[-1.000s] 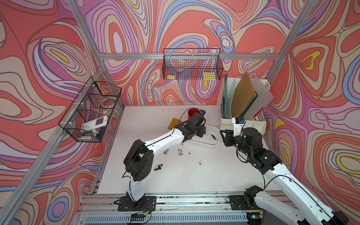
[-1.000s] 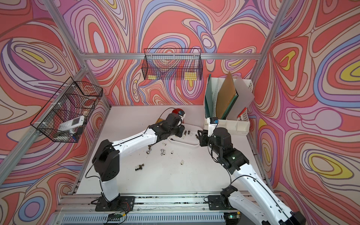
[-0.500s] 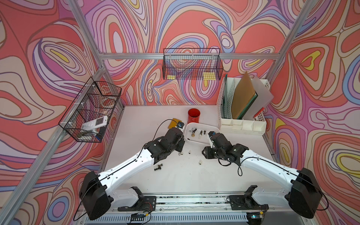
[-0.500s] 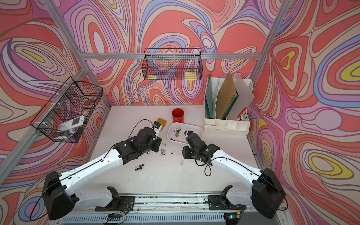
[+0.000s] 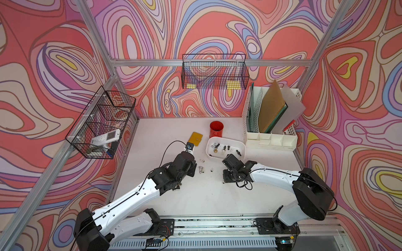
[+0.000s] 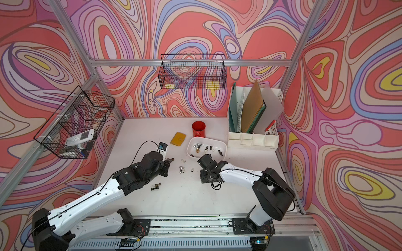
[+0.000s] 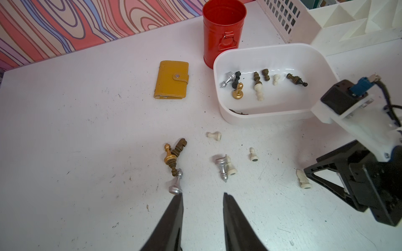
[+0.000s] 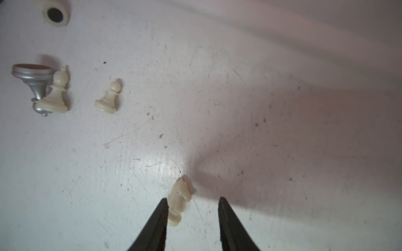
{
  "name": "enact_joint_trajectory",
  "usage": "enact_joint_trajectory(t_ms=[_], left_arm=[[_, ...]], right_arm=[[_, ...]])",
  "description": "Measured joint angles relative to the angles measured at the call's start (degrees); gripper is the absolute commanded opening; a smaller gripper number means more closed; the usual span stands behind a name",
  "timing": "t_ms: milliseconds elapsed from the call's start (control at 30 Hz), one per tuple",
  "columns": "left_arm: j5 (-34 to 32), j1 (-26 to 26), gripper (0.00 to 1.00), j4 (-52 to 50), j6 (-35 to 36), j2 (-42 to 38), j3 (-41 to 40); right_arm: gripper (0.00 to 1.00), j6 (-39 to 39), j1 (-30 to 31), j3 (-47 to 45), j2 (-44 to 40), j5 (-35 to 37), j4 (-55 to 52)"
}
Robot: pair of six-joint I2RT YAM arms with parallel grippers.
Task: Put the chess pieces into the storage box
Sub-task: Pick up the chess piece at the center of the board.
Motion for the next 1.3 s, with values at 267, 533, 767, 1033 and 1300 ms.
enact_joint_trajectory(t_ms=[267,533,767,1033,1300], left_arm=[[-0.4,0.0,0.36,-0.1,-0.2,0.0,-0.3],[-0.7,0.0,0.36,-0.1,-0.2,0.0,-0.4],[-1.0,0.0,0.36,-0.1,-0.2,0.0,-0.5],[-1.0,0.0,0.36,-0.1,-0.2,0.6,-0.5],[-1.0,0.0,0.36,-0.1,-0.2,1.8,-0.5]], right_arm=[[0.40,-0.2,0.4,3.0,4.3,-0.4,1.4],[0.40,-0.5,1.1,3.1,6.3,0.5,-1.0],[0.40,-1.2,2.0,3.3,6.1,0.5,-3.8],[0.35,-2.4,2.9,3.5,6.1,1.2,-5.9],[0.25,-3.4,2.9,3.6,6.2,1.6,-6.9]])
